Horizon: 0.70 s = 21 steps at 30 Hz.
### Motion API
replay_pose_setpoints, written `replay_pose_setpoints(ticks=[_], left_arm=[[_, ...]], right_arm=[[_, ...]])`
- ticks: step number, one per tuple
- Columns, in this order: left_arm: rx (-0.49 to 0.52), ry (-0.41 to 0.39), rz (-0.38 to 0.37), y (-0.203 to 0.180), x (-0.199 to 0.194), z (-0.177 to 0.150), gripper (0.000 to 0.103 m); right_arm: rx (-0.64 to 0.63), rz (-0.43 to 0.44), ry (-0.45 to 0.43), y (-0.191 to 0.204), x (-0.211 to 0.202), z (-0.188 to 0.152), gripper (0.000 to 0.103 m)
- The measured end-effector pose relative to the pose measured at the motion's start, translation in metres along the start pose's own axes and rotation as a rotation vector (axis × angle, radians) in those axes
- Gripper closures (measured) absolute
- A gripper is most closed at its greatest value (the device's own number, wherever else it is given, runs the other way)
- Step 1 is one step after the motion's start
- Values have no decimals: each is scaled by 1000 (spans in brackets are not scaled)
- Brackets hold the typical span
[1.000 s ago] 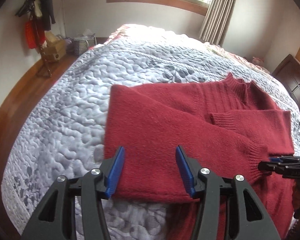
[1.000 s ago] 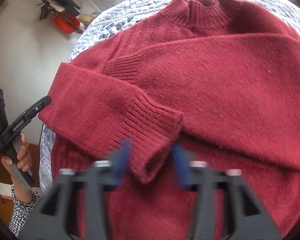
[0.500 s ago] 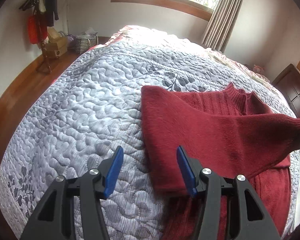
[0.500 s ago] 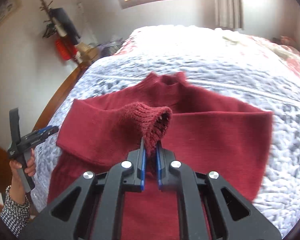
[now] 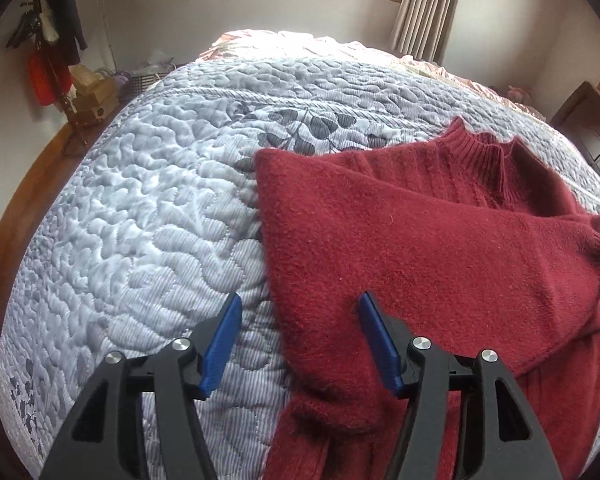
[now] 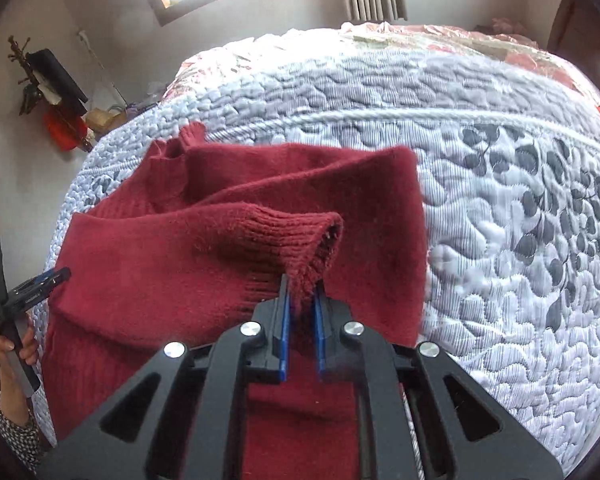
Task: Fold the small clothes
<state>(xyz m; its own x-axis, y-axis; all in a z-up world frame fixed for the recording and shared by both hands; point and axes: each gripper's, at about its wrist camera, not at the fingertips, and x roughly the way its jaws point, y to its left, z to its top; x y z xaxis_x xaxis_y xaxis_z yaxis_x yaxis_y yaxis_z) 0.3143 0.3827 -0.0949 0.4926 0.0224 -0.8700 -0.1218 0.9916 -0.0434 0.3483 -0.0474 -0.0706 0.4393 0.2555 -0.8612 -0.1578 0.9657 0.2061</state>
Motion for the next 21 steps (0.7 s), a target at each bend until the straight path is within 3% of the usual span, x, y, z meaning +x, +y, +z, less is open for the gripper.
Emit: replay_pose_setpoints(ticks=[1, 5, 10, 11, 14, 21], left_arm=[[21, 5, 24, -4, 5, 0, 41], [41, -5, 35, -8, 4, 1, 42], [30, -50, 3, -6, -15, 2, 42], [48, -49, 4, -10, -15, 1, 42], [82, -24, 35, -17, -3, -5, 41], [118, -12, 72, -20, 15, -13, 39]], right_arm=[[0, -10, 16, -2, 6, -3, 83], [44, 27, 22, -16, 4, -9, 68], [86, 87, 13, -31, -8, -13, 68], [84, 91, 19, -30, -7, -15, 74], [54, 44, 45, -27, 5, -20, 78], [46, -9, 28, -22, 18, -27, 78]])
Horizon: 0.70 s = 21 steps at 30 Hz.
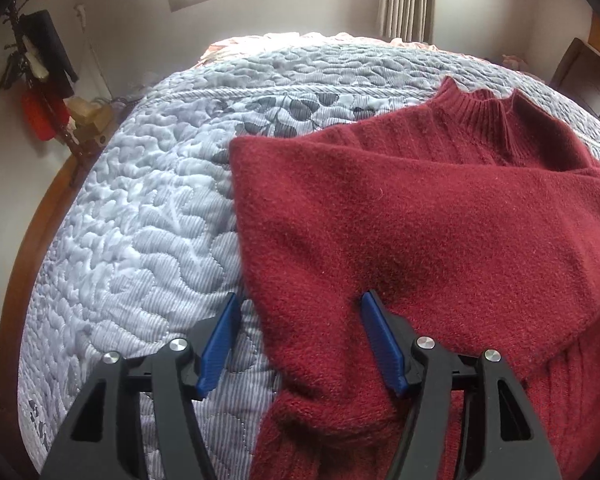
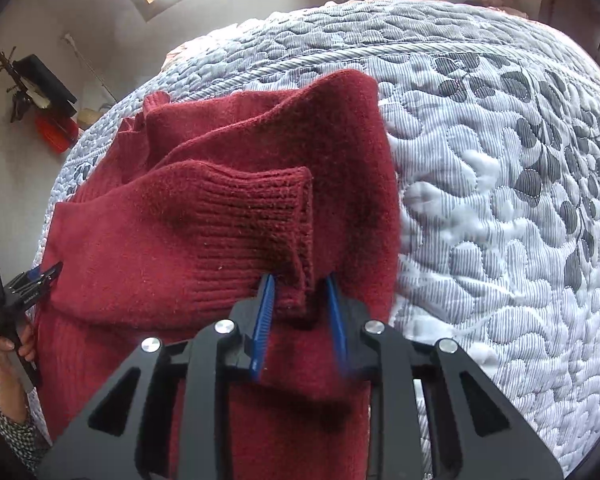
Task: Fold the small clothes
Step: 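Grasp the sweater hem with the right gripper while the left gripper grasps the hem too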
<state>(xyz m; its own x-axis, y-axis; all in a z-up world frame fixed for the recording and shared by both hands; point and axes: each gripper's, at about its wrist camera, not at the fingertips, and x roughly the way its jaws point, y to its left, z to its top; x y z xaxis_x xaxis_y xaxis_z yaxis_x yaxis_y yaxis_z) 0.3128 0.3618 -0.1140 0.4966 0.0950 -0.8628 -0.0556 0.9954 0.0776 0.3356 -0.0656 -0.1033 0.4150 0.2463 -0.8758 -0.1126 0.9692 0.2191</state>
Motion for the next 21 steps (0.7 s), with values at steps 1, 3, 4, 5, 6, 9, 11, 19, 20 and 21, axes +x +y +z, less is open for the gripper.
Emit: replay_pose_setpoints(ticks=[1, 3, 4, 5, 6, 9, 11, 19, 20, 21], left_arm=[[-4, 6, -5, 1, 0, 1, 39], [-37, 21, -33, 9, -7, 4, 39], [-57, 19, -45, 14, -15, 3, 39], [-71, 4, -51, 21, -26, 1, 40], [-73, -18, -51, 26, -37, -1, 40], [-39, -61, -24, 41, -65, -17, 41], [-27, -60, -23, 51, -80, -34, 41], [-11, 17, -97, 58, -110, -121, 40], [-1, 27, -101, 57, -112, -133, 40], [9, 37, -98, 56, -116, -148, 40]], right_arm=[[-6, -12, -3, 3, -1, 0, 78], [-9, -17, -22, 5, -8, -1, 74], [-6, -16, -34, 5, -15, -4, 68], [-2, -6, -43, 5, -23, -7, 61], [-2, 12, -57, 7, -31, -11, 60], [-15, 31, -68, 8, -56, -30, 60], [-15, 33, -43, 7, -65, -44, 59], [-51, 60, 49, 10, -100, -126, 51], [-60, 53, 57, 11, -106, -141, 50], [-72, 46, 63, 13, -112, -156, 49]])
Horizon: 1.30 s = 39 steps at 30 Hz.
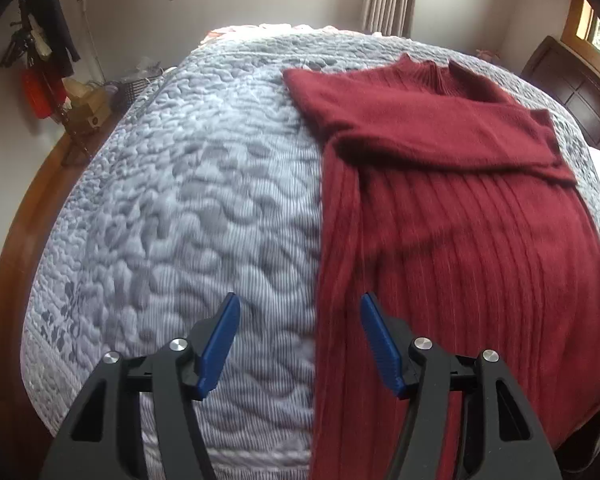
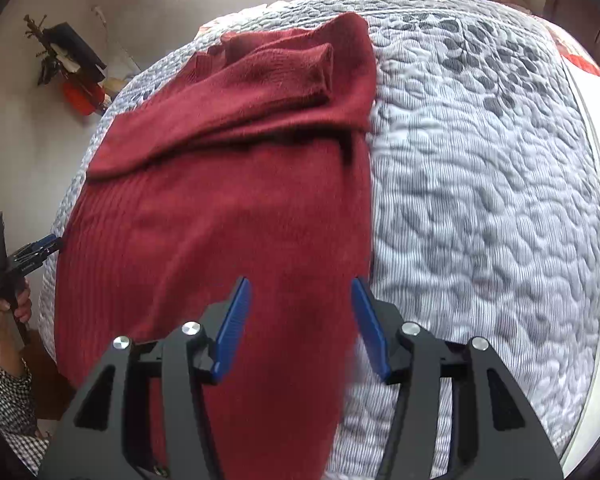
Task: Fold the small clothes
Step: 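Grasp the sweater hem with the right gripper while the left gripper grasps the hem too, then lift the hem with both grippers and fold it toward the collar, release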
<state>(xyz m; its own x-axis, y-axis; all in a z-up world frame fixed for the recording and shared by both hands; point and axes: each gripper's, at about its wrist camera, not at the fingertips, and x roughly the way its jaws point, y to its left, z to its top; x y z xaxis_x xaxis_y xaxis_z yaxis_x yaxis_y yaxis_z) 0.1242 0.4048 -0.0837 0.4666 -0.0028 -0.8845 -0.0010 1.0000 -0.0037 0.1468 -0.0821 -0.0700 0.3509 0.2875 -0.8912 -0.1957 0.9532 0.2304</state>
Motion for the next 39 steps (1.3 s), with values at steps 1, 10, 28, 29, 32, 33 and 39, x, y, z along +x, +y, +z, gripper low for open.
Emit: replay_pose_setpoints(ticks=[1, 10, 28, 29, 32, 33, 39], left_arm=[[5, 8, 0, -1, -2, -11, 40], [74, 49, 30, -17, -25, -98, 35], [4, 87, -77, -52, -32, -150, 38], [2, 85, -73, -52, -32, -150, 39], [-17, 89, -88, -53, -32, -150, 50], [-21, 89, -93, -54, -32, -150, 52], [-41, 74, -83, -51, -37, -149, 90]], right_arm=[[-7, -2, 5, 3, -4, -12, 47], [7, 8, 74, 17, -20, -118, 43], [46, 107, 98, 19, -14, -182, 42], [54, 124, 103, 18, -12, -185, 42], [48, 112, 98, 20, -8, -191, 48], [46, 98, 94, 21, -7, -190, 52], [22, 139, 93, 23, -10, -193, 94]])
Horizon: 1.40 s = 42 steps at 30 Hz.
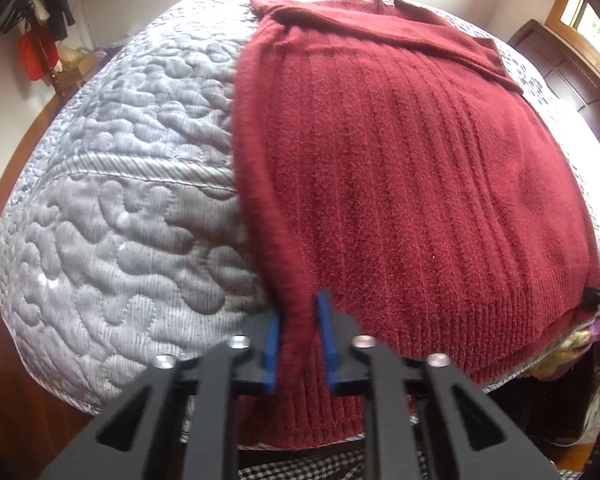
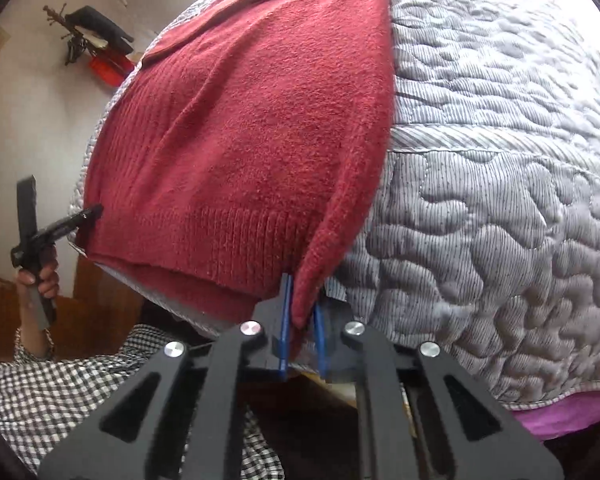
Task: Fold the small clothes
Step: 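Lift the hem with both grippers and fold it toward the collar, release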
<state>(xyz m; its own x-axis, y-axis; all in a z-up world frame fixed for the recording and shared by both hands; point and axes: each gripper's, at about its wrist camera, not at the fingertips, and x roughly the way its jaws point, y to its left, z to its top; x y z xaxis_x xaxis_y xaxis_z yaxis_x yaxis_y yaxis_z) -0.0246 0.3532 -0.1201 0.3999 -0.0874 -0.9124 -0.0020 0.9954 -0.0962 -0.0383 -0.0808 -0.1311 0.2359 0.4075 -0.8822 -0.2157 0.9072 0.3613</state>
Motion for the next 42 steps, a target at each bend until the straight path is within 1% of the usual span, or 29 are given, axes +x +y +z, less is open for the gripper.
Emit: replay_pose_setpoints(ticks=[1, 3, 6, 7, 10, 13, 18, 23, 26, 30, 35, 39, 42], left_arm=[[-13, -1, -10, 2, -1, 0, 91], [-36, -5, -33, 5, -5, 0, 93], [-73, -24, -104, 8, -16, 4, 94], [-90, -32, -138, 10, -21, 7, 94], [-118, -66, -217, 14, -36, 18, 94], [-127, -112, -251, 15, -49, 32, 94], [-119, -188, -241, 11, -62, 66, 94], [-137, -204, -238, 13, -54, 99, 94], [-164, -212, -238, 22, -47, 116, 94], [-233, -197, -250, 35, -29, 144, 94], [-305, -163, -236, 49, 3, 166, 94], [-312, -127, -199, 49, 32, 181, 94], [-303, -103, -182, 48, 48, 191, 93]], right_arm=[[-10, -6, -6, 2, -1, 0, 96], [-4, 15, -20, 3, -5, 0, 96], [3, 66, -55, 2, -18, 0, 97], [2, 83, -69, 3, -23, 0, 97], [-11, 128, -124, 7, -45, 7, 97], [-25, 159, -177, 8, -65, 21, 97], [-26, 162, -220, 6, -79, 53, 97], [-8, 149, -224, -4, -79, 96, 97], [7, 149, -220, -10, -74, 121, 97], [38, 156, -206, -19, -63, 155, 97], [91, 160, -172, -40, -37, 195, 97], [145, 172, -126, -61, -10, 220, 97], [194, 192, -87, -76, 9, 228, 95]])
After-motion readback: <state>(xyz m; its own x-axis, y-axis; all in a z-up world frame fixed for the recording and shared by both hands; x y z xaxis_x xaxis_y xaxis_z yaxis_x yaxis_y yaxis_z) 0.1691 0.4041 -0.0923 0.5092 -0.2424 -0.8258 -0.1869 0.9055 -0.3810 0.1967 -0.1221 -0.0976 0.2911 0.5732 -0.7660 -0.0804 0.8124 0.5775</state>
